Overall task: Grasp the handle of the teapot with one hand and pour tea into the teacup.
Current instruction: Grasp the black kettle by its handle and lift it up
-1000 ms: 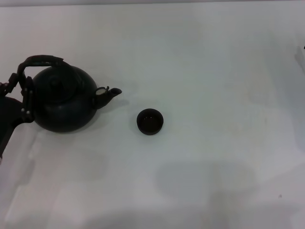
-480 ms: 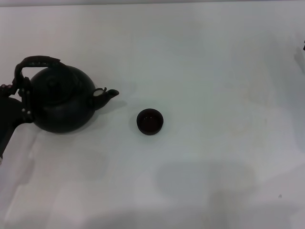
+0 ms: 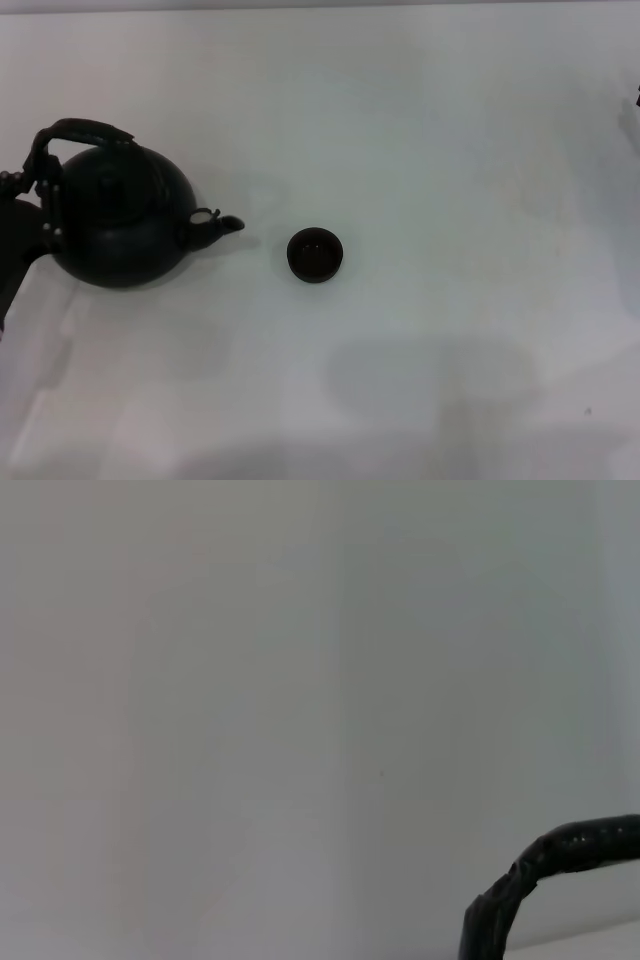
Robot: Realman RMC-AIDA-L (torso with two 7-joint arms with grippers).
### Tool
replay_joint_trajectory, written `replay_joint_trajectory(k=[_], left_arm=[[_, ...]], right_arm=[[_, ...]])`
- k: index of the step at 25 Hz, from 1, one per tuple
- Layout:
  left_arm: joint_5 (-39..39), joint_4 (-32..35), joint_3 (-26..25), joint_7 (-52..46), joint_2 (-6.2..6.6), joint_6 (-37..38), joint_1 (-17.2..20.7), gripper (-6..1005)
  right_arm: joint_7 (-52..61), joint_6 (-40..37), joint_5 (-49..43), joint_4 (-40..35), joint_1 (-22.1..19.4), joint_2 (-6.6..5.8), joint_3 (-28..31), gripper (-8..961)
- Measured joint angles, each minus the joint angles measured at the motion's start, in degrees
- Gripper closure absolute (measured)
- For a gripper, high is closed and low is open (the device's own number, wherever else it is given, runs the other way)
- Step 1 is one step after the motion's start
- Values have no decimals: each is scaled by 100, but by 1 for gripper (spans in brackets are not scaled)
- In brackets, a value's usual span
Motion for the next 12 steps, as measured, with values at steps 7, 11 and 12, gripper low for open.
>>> replay_joint_trajectory(k=[7,11,12], left_arm=[[75,42,18,-3,28,392,6,896],[145,180,18,-4,28,485,15,896],[218,266,18,-8,27,511,11,896]], right_arm=[[0,0,0,10,-7,0,0,108],[0,0,0,18,-8,0,0,108],[0,0,0,18,-8,0,0,108]])
